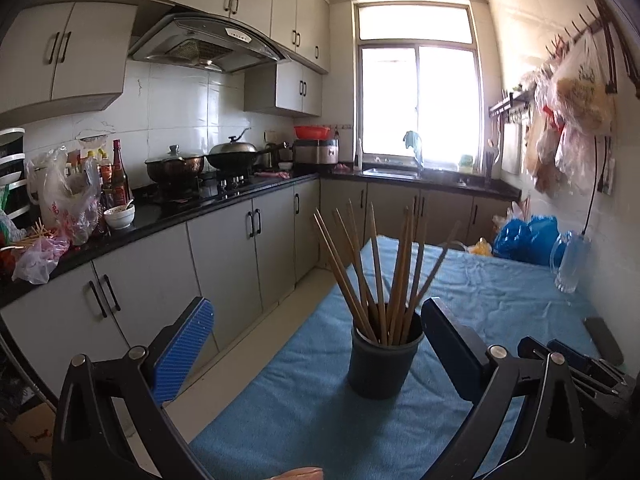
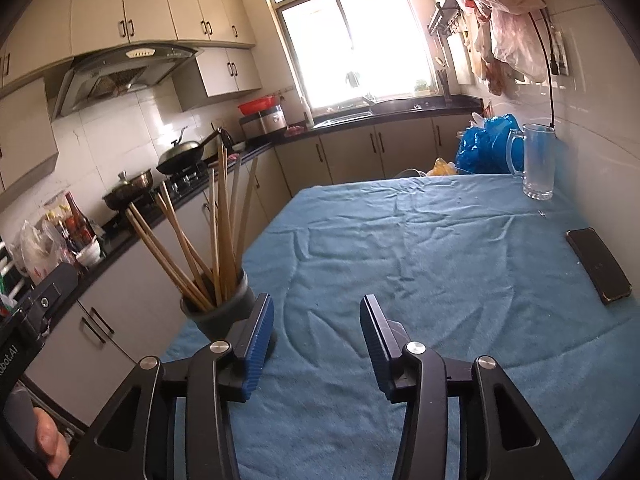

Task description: Organize utensils

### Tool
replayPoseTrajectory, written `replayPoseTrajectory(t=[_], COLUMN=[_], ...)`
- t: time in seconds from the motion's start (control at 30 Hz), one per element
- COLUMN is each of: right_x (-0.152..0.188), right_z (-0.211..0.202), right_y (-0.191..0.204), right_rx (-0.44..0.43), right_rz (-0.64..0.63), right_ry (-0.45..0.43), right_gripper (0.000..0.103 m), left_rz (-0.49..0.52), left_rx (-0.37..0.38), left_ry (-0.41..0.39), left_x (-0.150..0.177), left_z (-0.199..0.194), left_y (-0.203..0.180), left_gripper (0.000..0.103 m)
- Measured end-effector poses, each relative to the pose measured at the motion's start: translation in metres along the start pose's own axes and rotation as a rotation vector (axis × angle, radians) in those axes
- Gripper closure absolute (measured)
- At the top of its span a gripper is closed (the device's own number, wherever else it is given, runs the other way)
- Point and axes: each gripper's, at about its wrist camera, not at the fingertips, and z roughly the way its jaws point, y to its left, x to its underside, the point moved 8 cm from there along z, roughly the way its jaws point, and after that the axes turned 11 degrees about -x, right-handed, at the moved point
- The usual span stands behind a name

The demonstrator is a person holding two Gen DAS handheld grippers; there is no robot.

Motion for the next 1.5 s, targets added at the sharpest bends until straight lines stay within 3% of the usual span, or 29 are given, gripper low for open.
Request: replayPoseTrajectory(t=[0.3, 0.8, 1.5], right_x=[0.014, 0.022, 0.027], right_z=[0.0, 0.011, 0.018], right_y=[-0.002, -0.003, -0.002], right_rx=[0.04, 0.076, 0.117], right_rz=[-0.039, -0.062, -0.103], right_ry=[0.022, 0.045, 0.056], right_gripper=[0.052, 0.047, 0.043], left_rz=[0.089, 0.12, 0.129], left_rx=[0.019, 0.05, 0.057], left_ry=[0.115, 0.244, 0.31], left_x=[0.027, 0.054, 0.069], left_z=[0.013, 0.036, 0.053], left_y=[-0.021, -0.029, -0.029], left_gripper=[0.0, 0.0, 0.0])
